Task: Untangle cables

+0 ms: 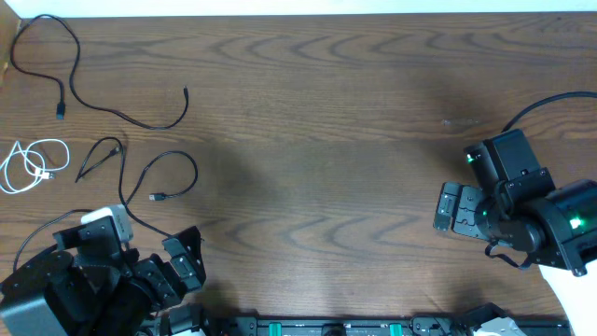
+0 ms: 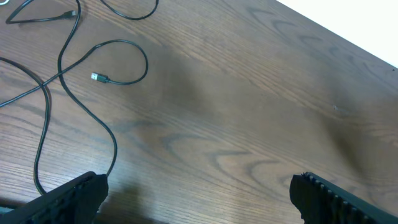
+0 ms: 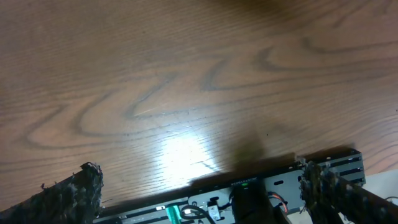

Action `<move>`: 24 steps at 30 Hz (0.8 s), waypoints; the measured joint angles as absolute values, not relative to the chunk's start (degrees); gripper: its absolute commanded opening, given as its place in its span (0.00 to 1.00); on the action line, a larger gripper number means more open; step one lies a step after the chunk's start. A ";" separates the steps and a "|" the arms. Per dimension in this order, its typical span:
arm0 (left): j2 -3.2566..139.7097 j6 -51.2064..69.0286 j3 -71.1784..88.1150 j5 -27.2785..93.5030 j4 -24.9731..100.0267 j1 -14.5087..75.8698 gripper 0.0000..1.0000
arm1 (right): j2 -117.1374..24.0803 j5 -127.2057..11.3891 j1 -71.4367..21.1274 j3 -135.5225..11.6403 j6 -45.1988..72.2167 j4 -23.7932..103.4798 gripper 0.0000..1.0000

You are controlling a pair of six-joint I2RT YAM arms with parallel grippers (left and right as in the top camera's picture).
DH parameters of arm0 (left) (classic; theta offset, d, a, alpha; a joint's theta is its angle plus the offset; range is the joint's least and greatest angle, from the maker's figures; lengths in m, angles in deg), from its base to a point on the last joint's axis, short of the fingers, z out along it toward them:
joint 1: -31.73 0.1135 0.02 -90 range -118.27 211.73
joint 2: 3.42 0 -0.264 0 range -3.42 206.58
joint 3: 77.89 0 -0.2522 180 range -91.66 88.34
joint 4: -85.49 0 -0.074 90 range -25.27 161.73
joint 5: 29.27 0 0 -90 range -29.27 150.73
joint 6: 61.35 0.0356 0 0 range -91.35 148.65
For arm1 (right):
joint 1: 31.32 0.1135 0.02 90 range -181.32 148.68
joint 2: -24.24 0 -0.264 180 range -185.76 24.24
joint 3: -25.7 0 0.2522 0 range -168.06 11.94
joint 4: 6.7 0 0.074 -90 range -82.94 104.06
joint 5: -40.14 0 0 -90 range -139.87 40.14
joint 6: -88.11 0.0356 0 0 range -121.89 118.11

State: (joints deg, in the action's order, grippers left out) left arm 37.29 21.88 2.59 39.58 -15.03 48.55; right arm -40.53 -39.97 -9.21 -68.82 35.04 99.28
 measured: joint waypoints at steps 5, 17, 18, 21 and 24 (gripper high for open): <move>37.29 21.86 2.59 39.58 -15.05 48.55 0.98 | -40.53 -39.97 -9.21 -68.82 35.04 99.28 0.99; 37.29 21.88 2.59 39.58 -15.05 48.55 0.98 | -40.53 -39.97 -9.21 -68.82 35.04 99.28 0.99; 37.29 21.88 2.59 39.58 -15.03 48.55 0.98 | -40.53 -39.97 -9.21 -68.82 35.04 99.28 0.99; 37.29 21.88 2.59 39.58 -15.03 48.55 0.98 | -40.53 -39.93 -9.21 -68.82 35.04 99.28 0.99; 37.29 21.88 2.59 39.56 -15.03 48.55 0.98 | -40.53 -39.69 -9.21 -68.82 35.04 98.61 0.99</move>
